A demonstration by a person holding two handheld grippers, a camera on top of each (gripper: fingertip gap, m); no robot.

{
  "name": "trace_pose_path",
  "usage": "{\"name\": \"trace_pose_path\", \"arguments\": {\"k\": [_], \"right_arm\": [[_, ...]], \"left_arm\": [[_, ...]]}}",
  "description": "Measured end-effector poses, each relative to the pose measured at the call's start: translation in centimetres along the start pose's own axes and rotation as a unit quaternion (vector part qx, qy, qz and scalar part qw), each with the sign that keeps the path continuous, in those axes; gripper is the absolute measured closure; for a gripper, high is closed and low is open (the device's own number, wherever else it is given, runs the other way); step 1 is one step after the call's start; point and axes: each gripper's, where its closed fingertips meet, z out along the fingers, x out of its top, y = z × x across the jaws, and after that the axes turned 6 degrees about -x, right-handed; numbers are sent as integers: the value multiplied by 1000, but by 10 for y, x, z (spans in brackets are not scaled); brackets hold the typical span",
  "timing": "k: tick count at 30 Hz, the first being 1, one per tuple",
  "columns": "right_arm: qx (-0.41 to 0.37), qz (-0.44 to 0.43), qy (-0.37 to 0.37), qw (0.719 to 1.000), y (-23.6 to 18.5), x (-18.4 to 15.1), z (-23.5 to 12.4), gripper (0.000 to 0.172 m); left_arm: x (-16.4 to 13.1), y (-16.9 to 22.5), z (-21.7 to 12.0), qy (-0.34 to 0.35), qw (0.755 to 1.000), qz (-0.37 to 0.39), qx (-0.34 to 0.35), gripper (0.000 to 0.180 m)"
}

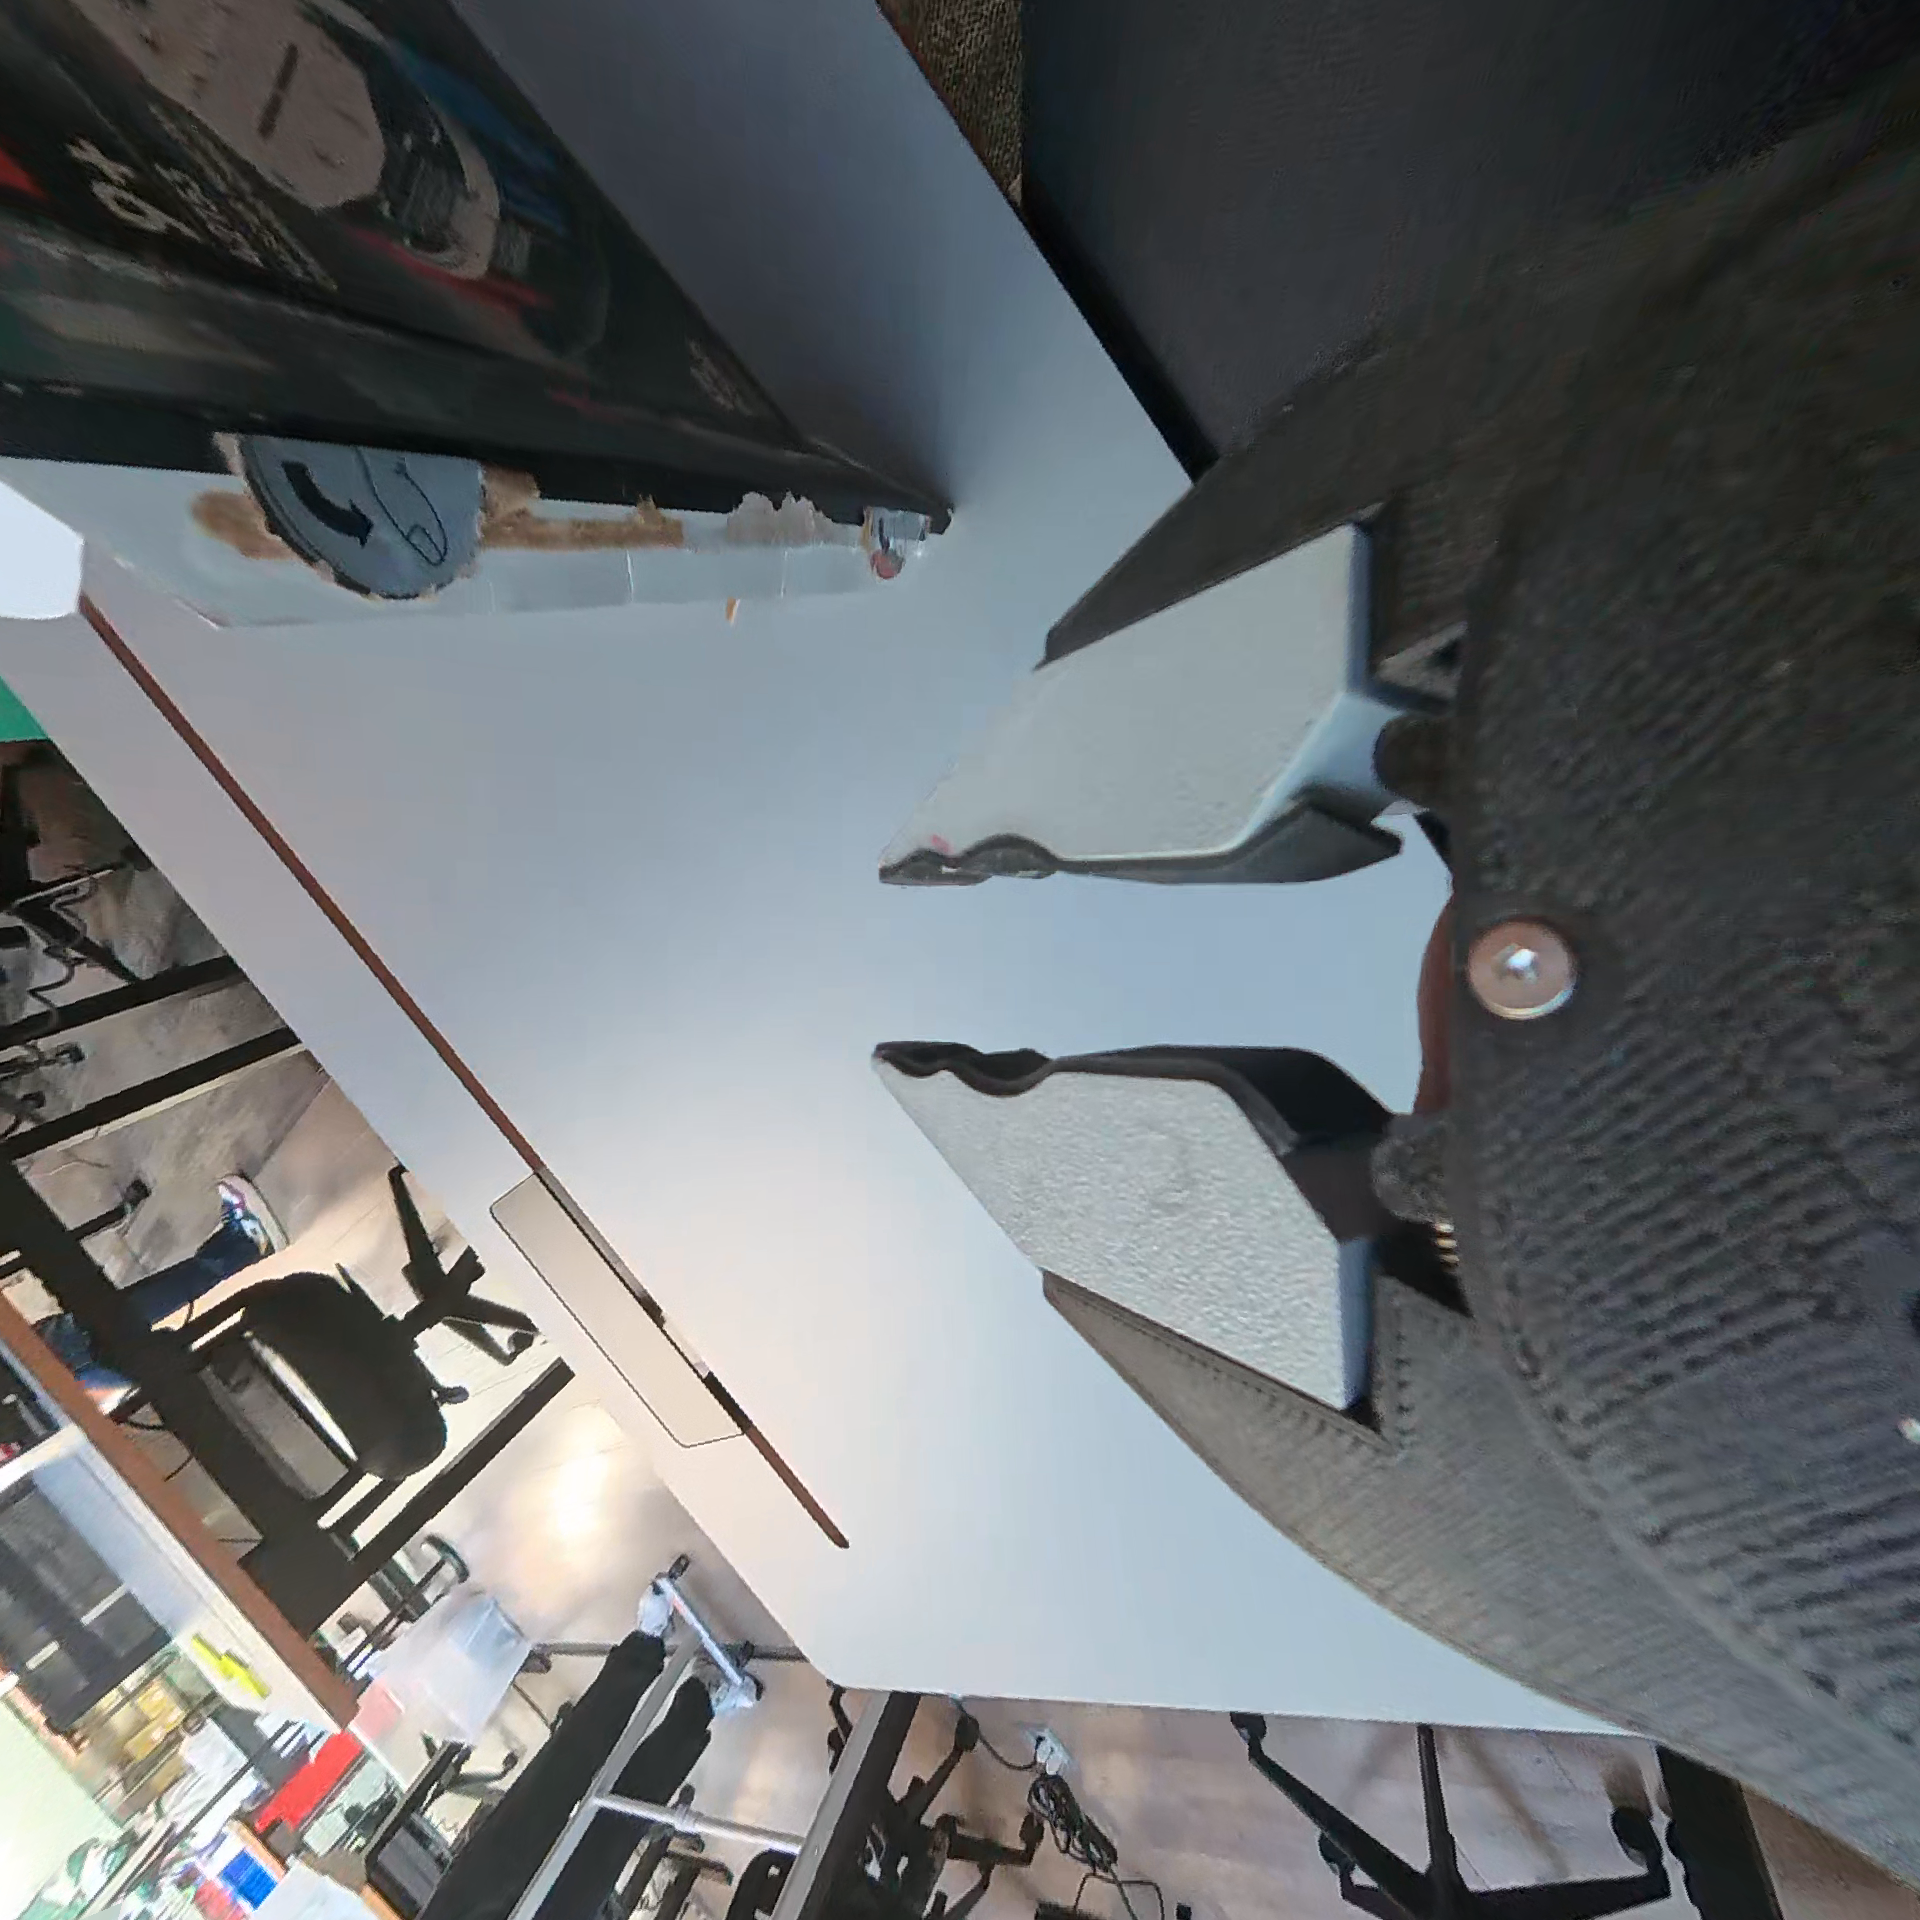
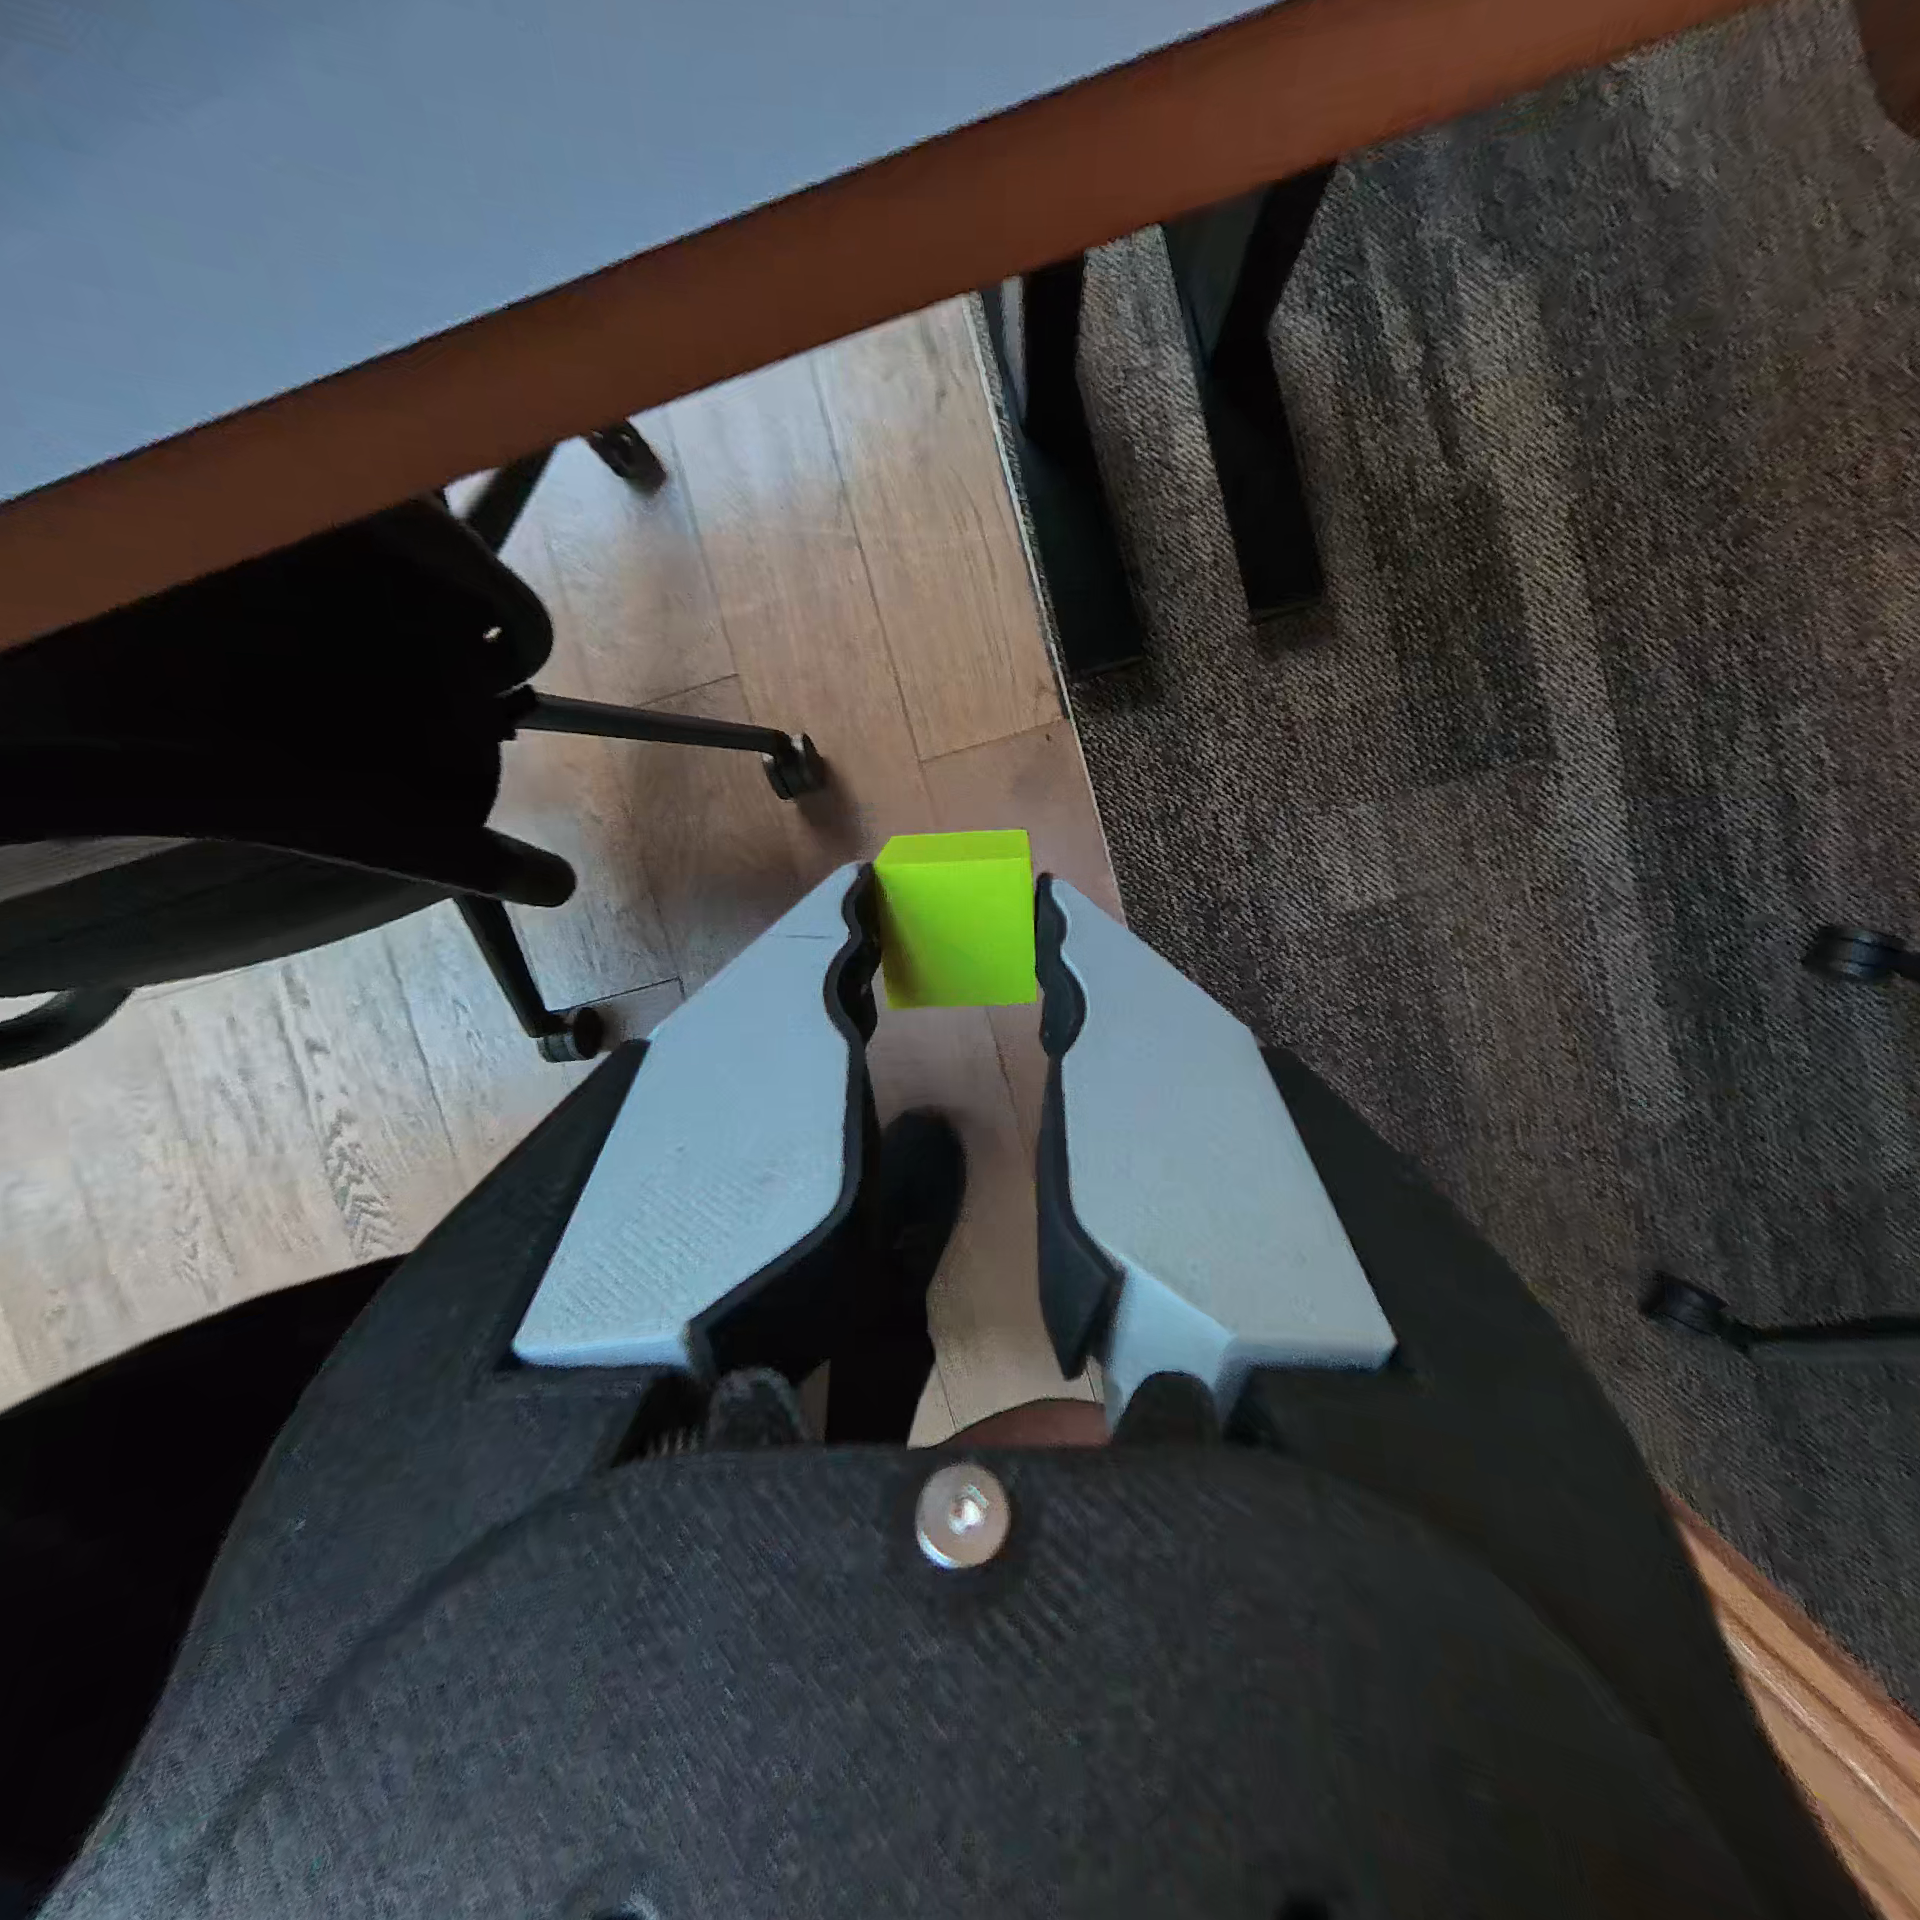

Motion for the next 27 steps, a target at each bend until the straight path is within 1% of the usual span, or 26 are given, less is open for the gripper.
{"name": "trace_pose_path", "arguments": {"k": [3, 6, 9, 12, 14, 16, 18, 20, 22, 23, 25, 27], "right_arm": [[-26, 14, 2, 1000, 20, 4, 3, 145], [-63, 40, 20, 997, 47, 25, -7, 145], [-82, 62, 73, 992, 70, 72, -26, 144], [-83, 54, 127, 987, 88, 131, -46, 144], [-66, 46, 149, 985, 95, 169, -51, 144], [-65, 24, 168, 983, 104, 206, -50, 144], [-42, -5, 166, 985, 104, 236, -38, 144], [-28, -52, 159, 985, 104, 264, -20, 145], [-12, -95, 158, 983, 103, 291, 3, 145], [8, -108, 154, 982, 99, 302, 17, 145], [51, -130, 138, 981, 92, 316, 47, 145], [81, -159, 117, 977, 86, 325, 72, 144]], "left_arm": [[-1, 6, 6, -2, 1000, 12, -15, 153], [4, 8, 10, 7, 999, 30, -21, 155], [6, 10, 13, 13, 999, 32, -31, 156], [1, 7, 14, 3, 999, 12, -32, 156], [0, 3, 14, 3, 1000, -1, -26, 156], [-4, -2, 16, -4, 1000, -3, -14, 156], [-12, -8, 20, -28, 1000, -2, 6, 156], [-20, -15, 21, -54, 998, -4, 31, 155], [-29, -23, 17, -79, 995, -7, 59, 155], [-34, -26, 15, -93, 993, -7, 73, 154], [-43, -31, 10, -131, 987, 2, 99, 153], [-43, -41, -2, -173, 974, 33, 142, 156]]}}
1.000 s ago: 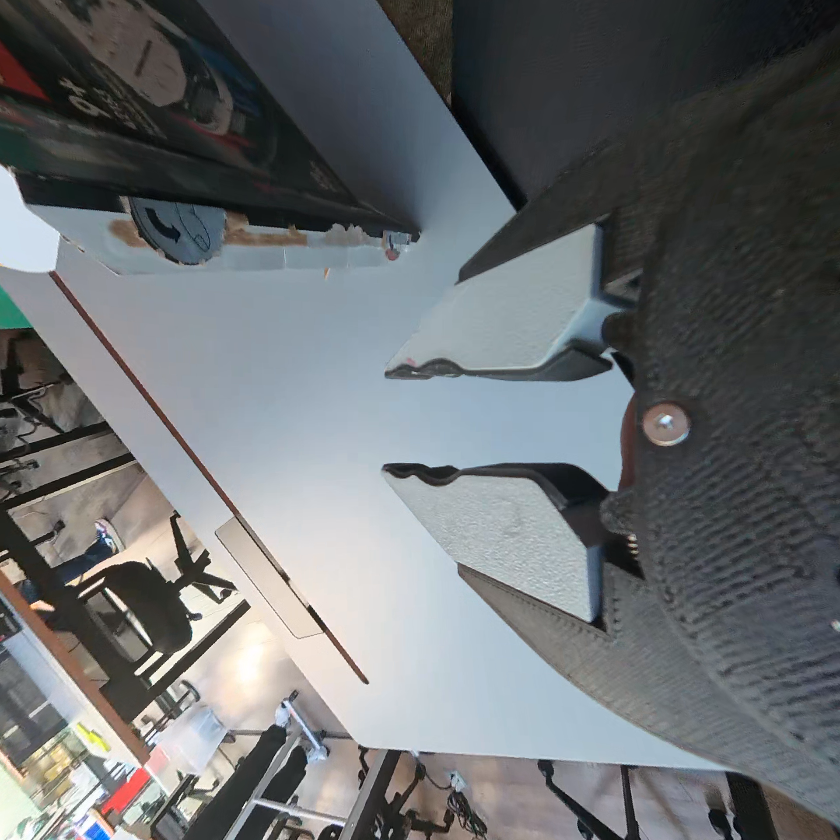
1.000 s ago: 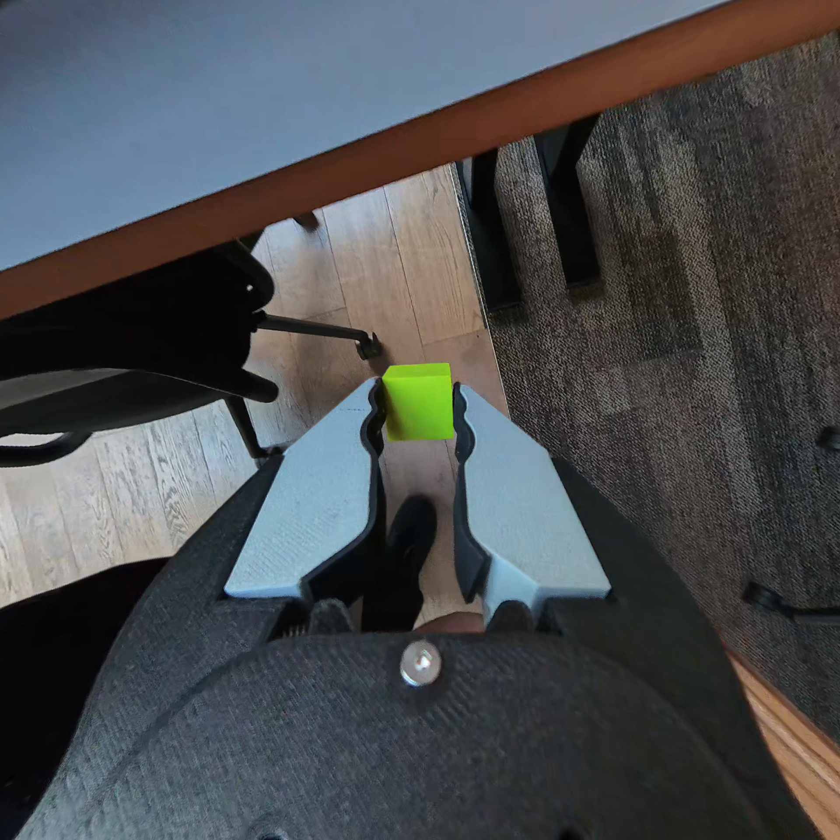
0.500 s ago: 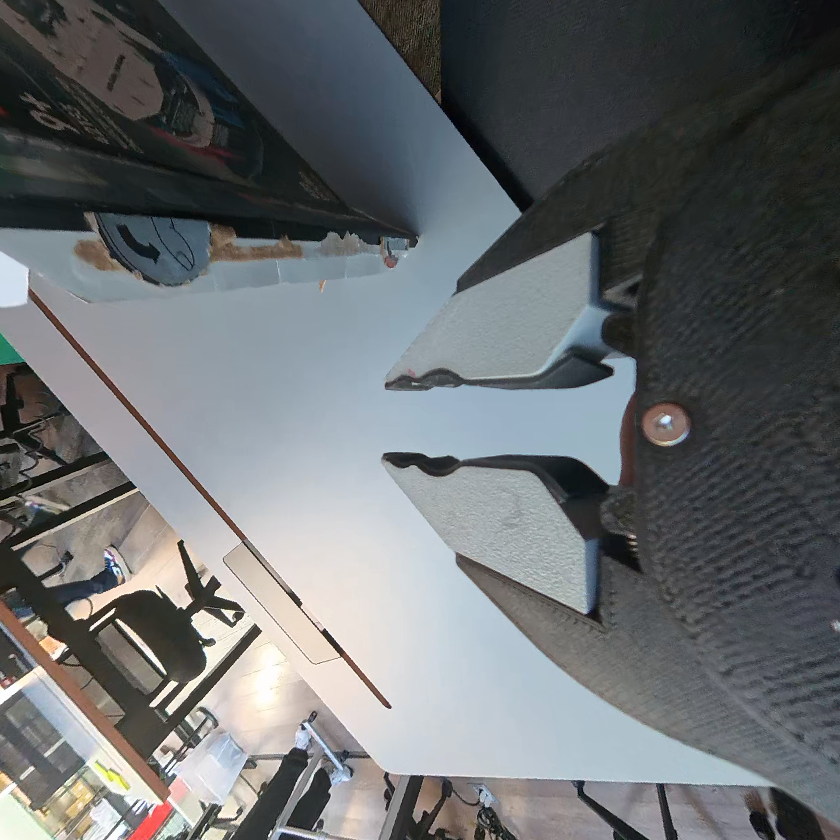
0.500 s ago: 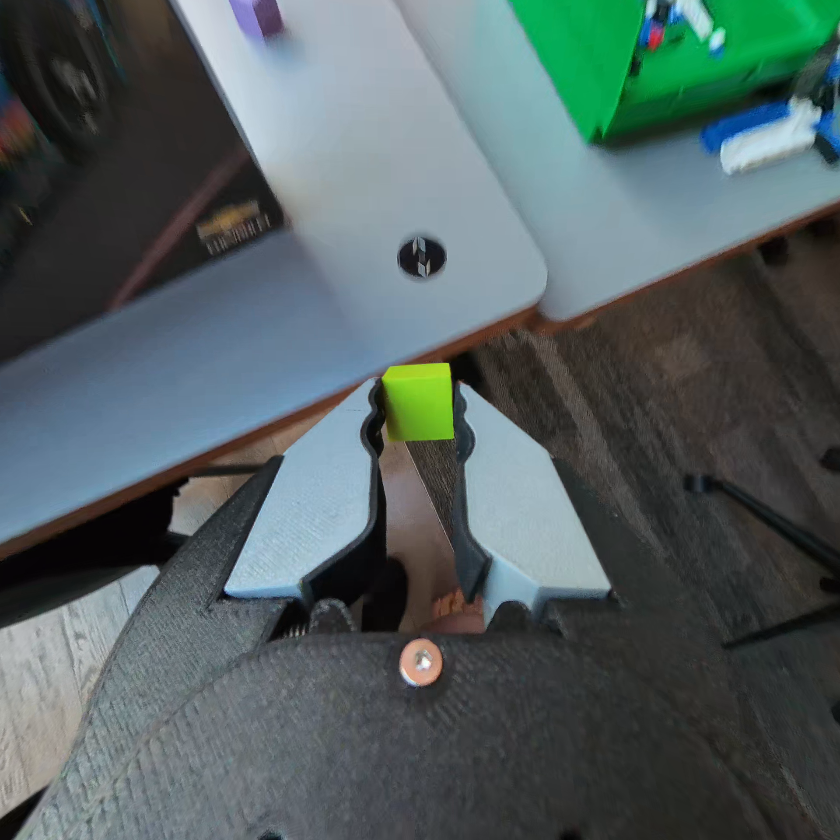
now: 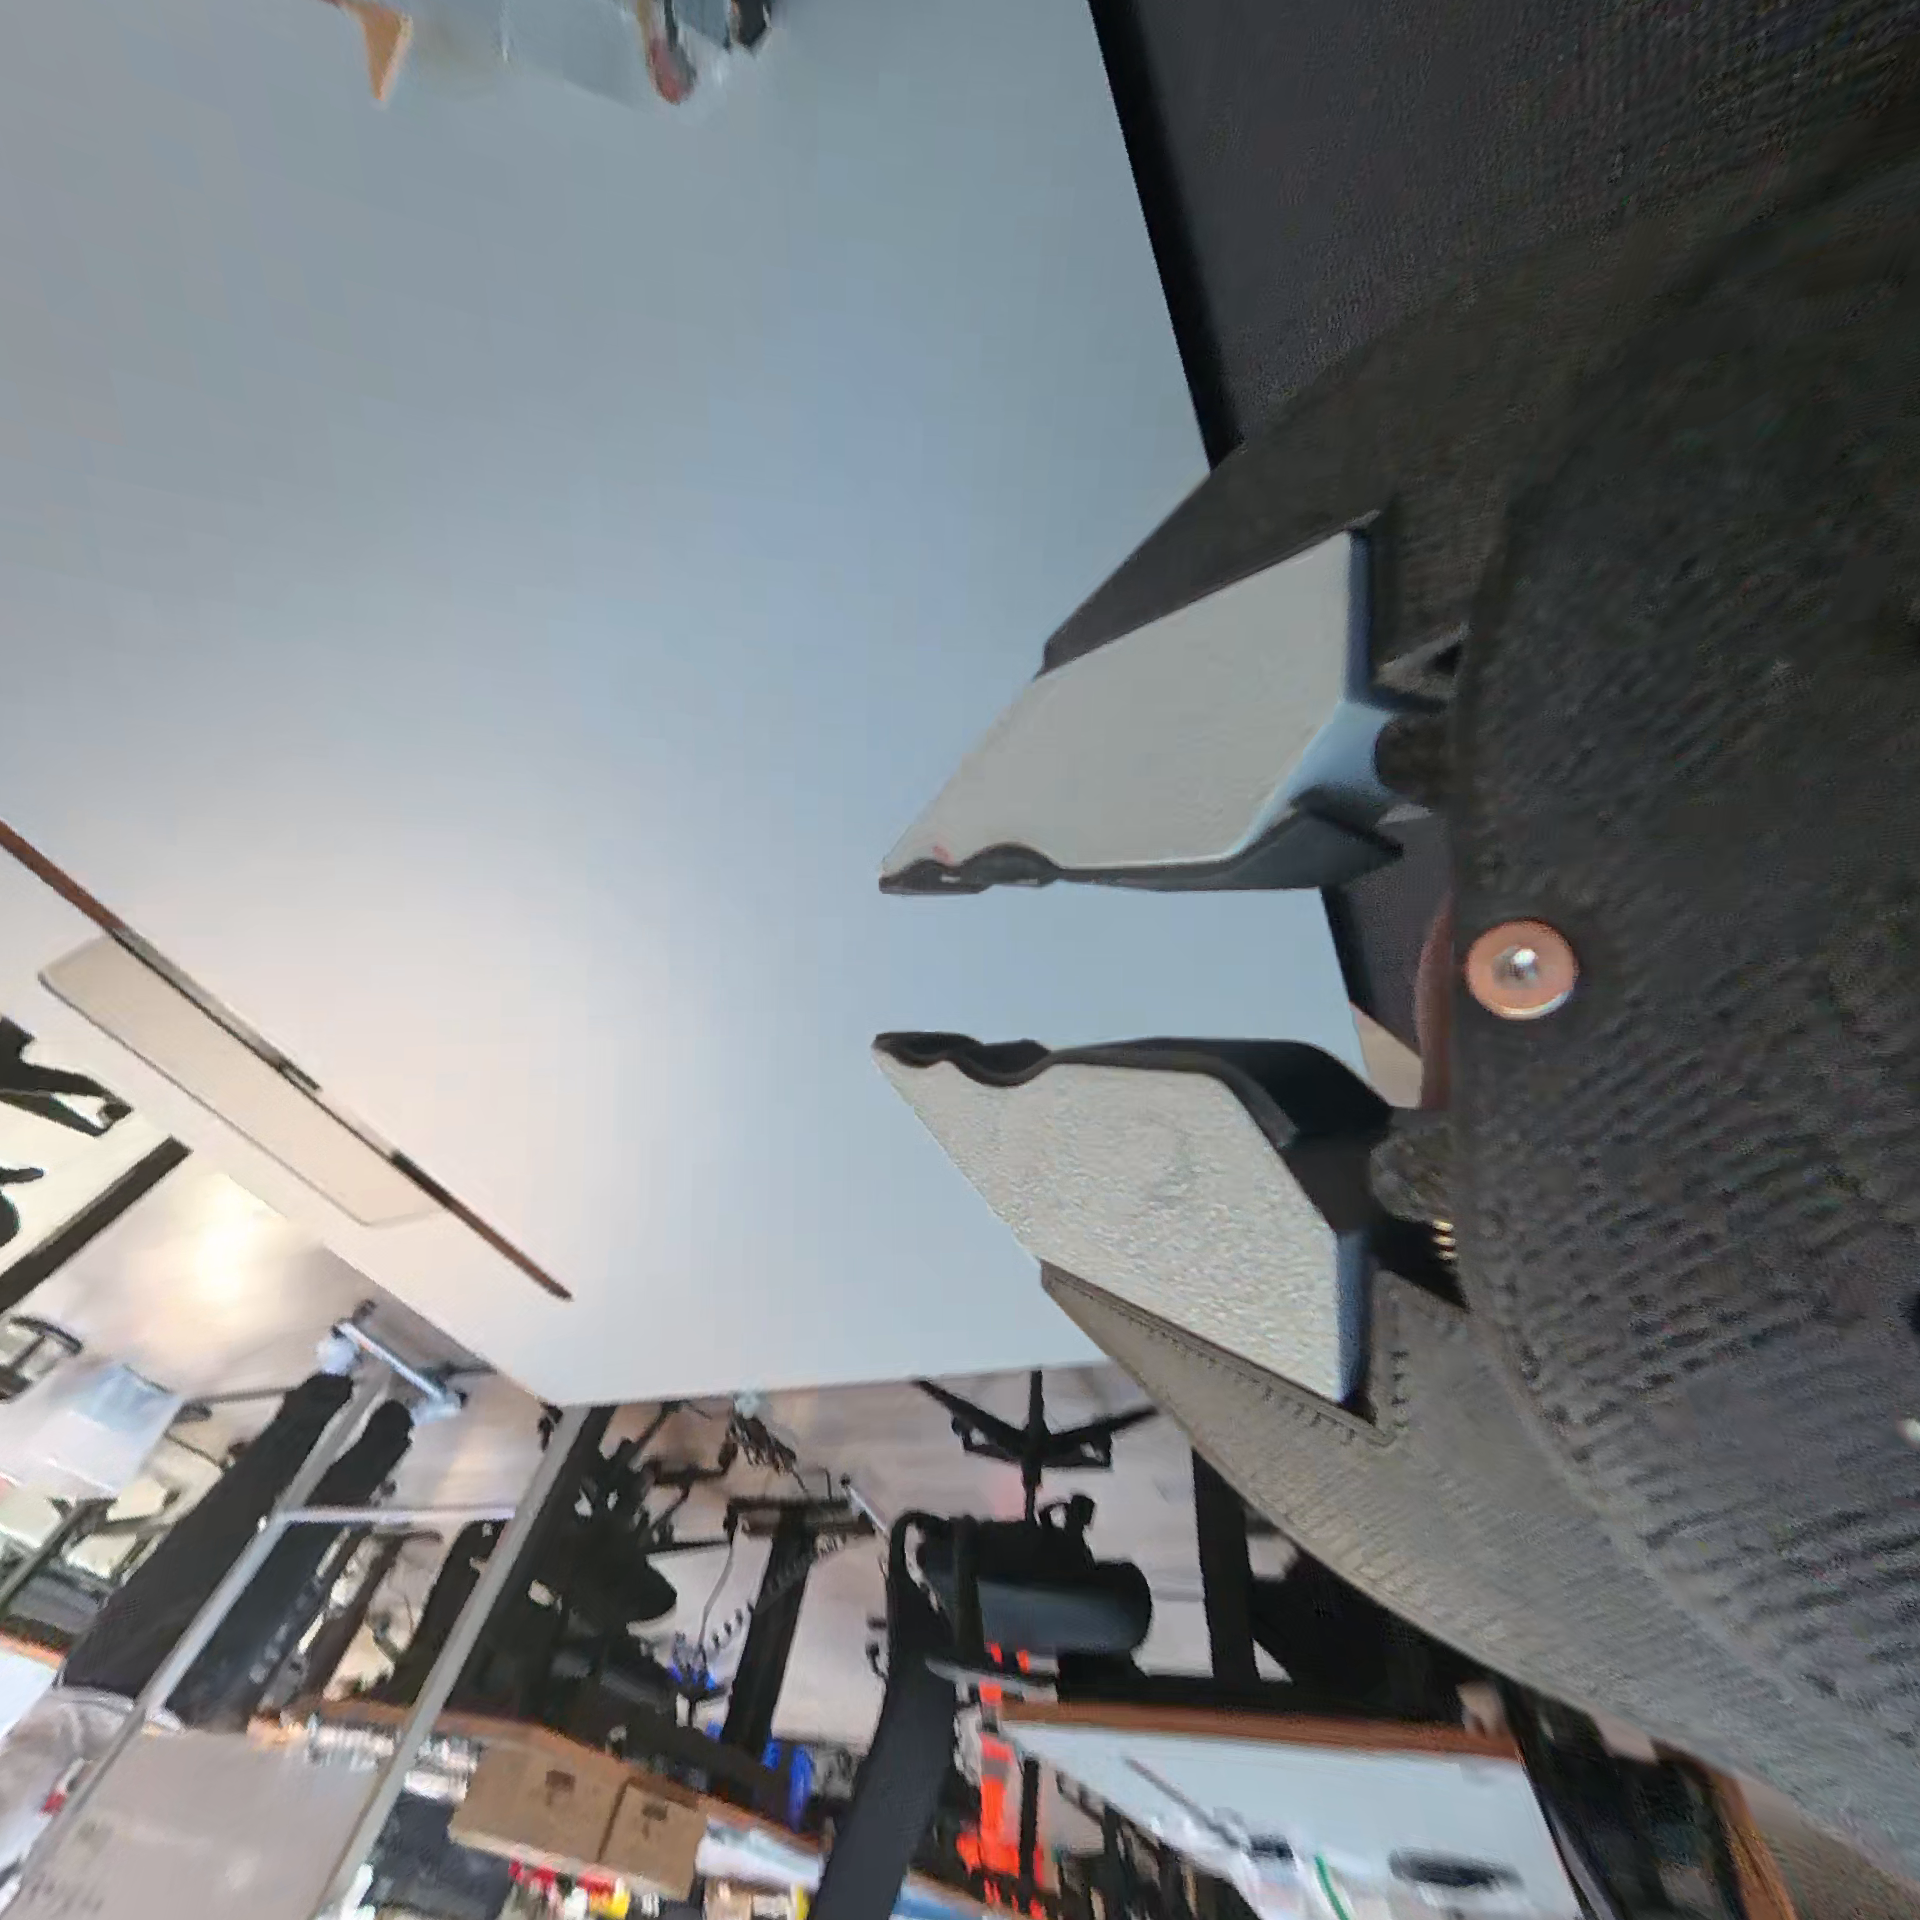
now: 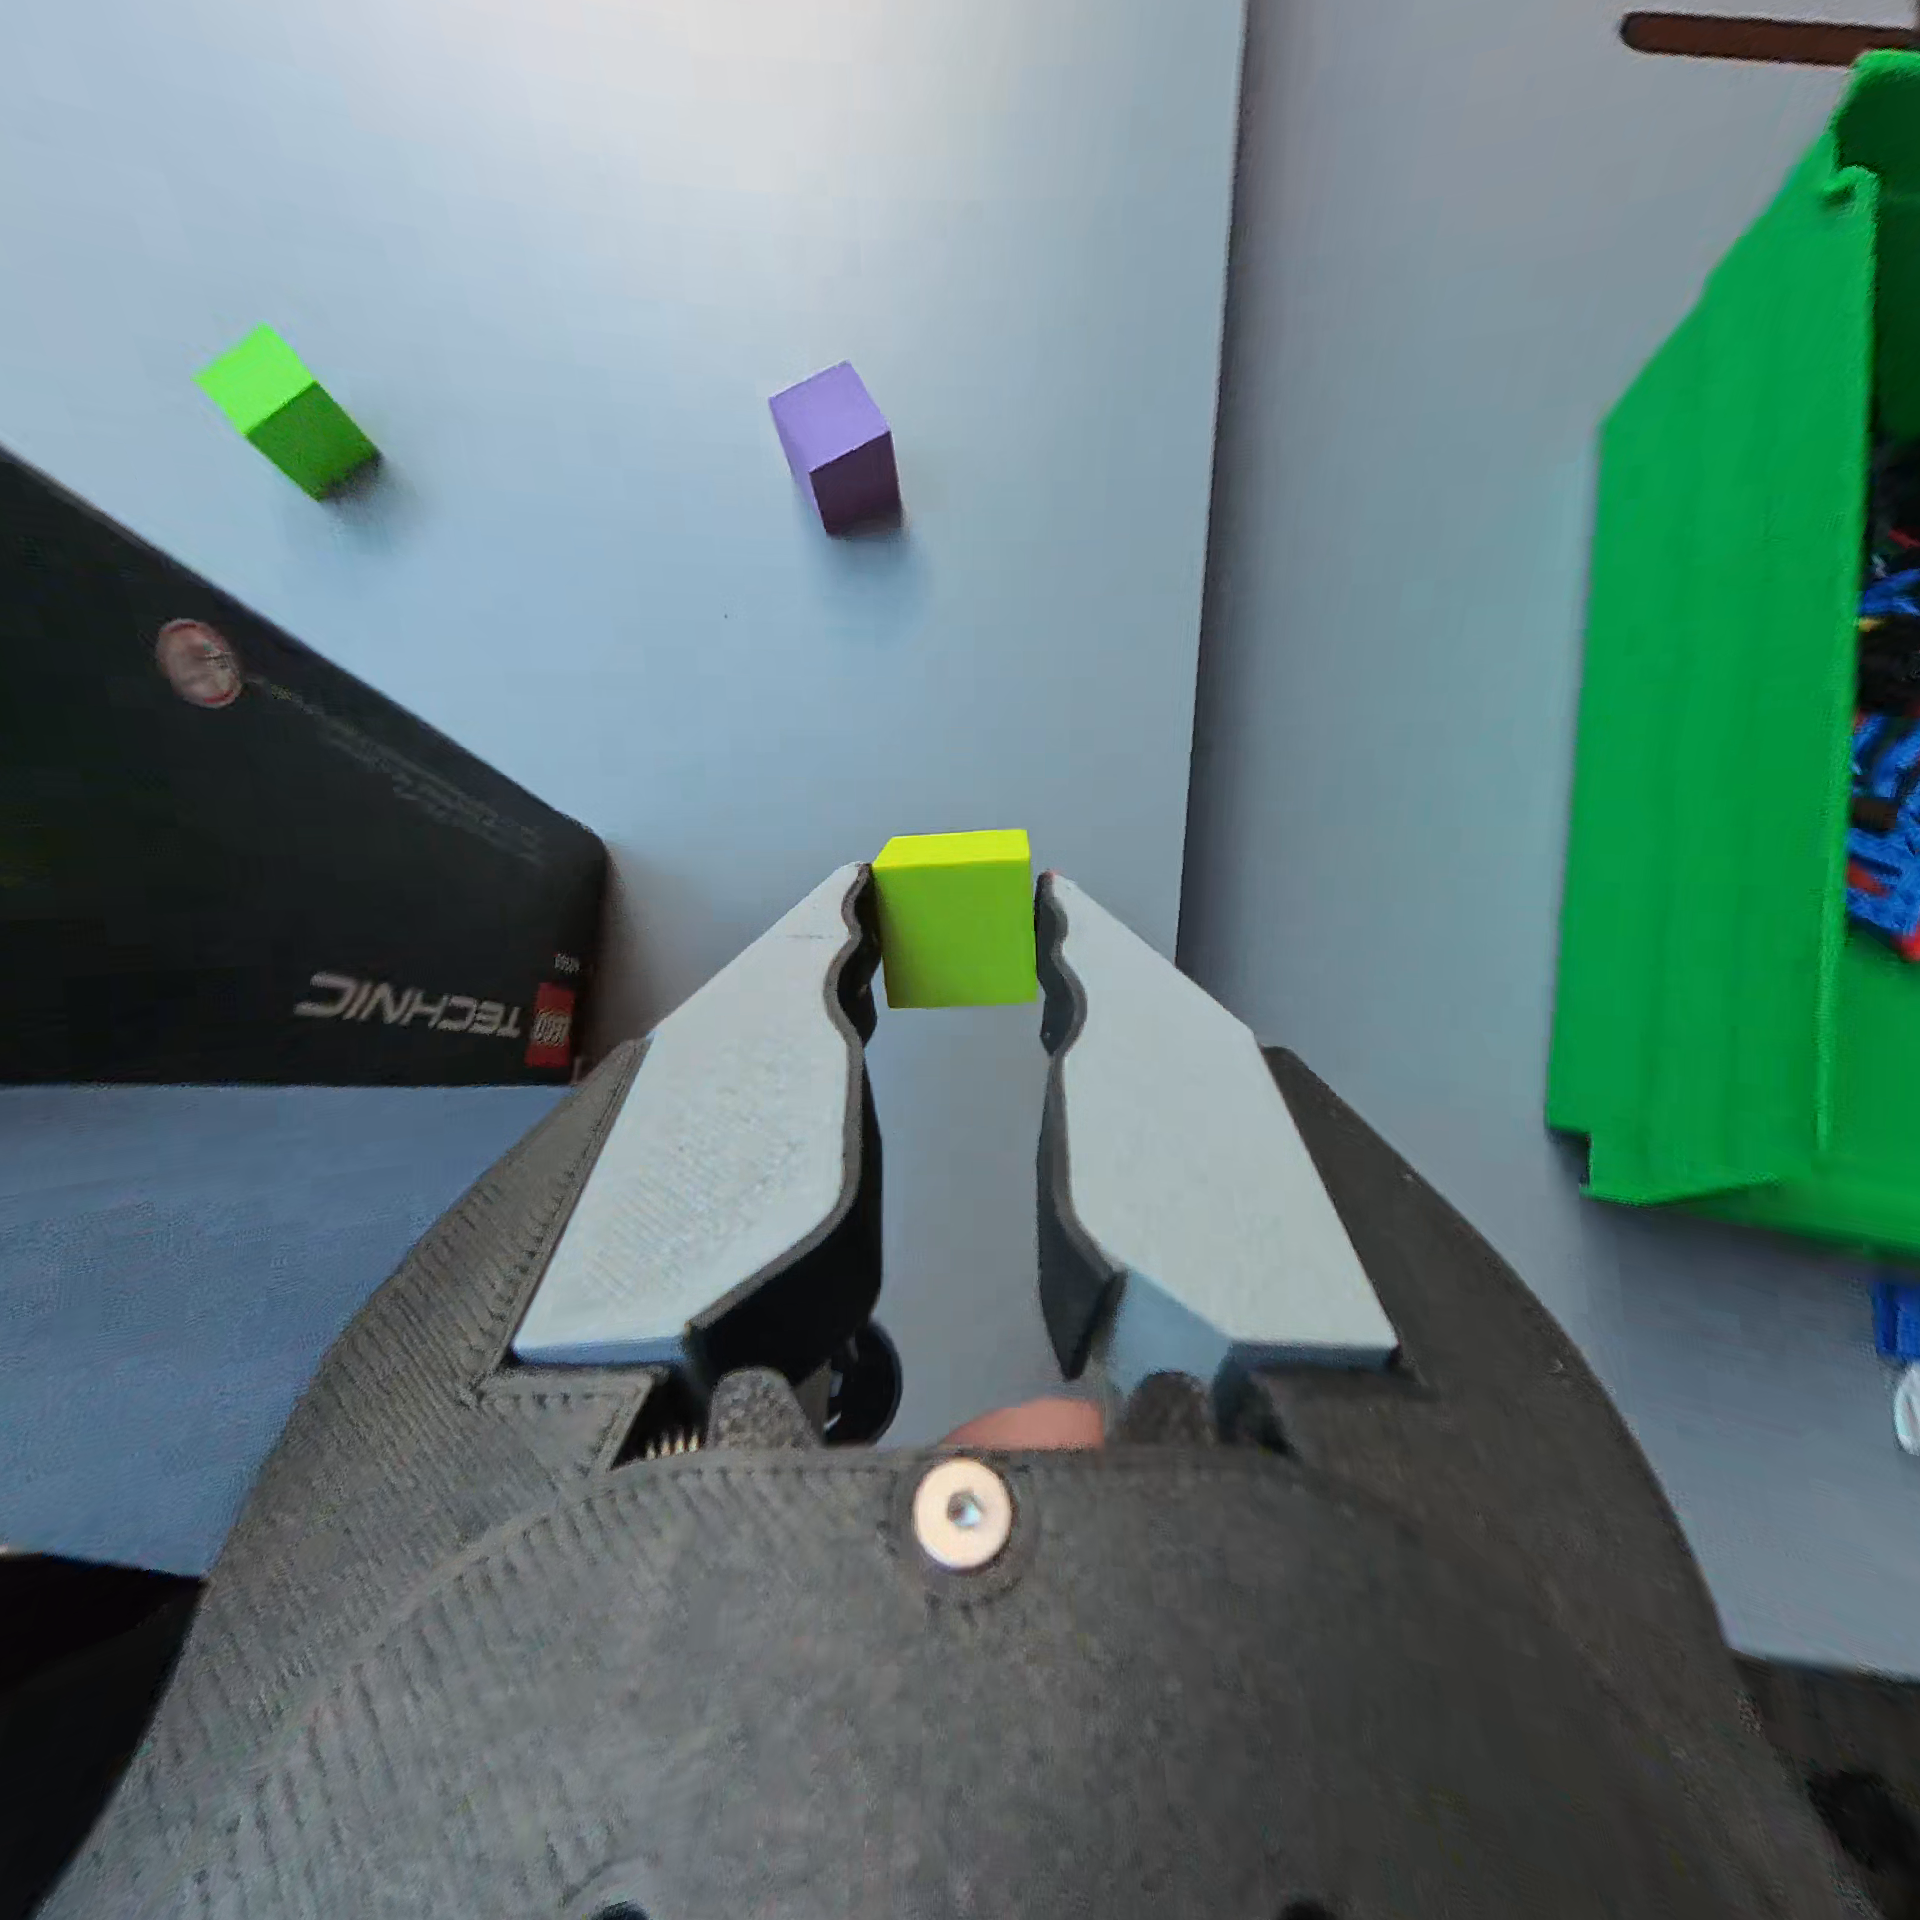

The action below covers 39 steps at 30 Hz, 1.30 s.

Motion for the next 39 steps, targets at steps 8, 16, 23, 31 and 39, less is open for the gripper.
{"name": "trace_pose_path", "arguments": {"k": [8, 16, 23, 31, 39], "right_arm": [[105, -94, -22, 990, -11, 9, 51, 143], [116, -89, -38, 989, -11, 4, 43, 126], [80, -64, -55, 993, -2, -16, 4, 126], [39, 13, -110, 993, -9, -77, -36, 131], [33, 39, -91, 995, -1, -54, -26, 131]], "left_arm": [[31, 4, -33, -44, 992, -99, 69, 158], [35, 46, 0, -57, 994, -89, 4, 149], [50, 55, 7, -2, 996, -89, -21, 154], [59, 64, 8, 36, 993, -101, -56, 154], [50, 59, 2, 32, 991, -120, -41, 152]]}}
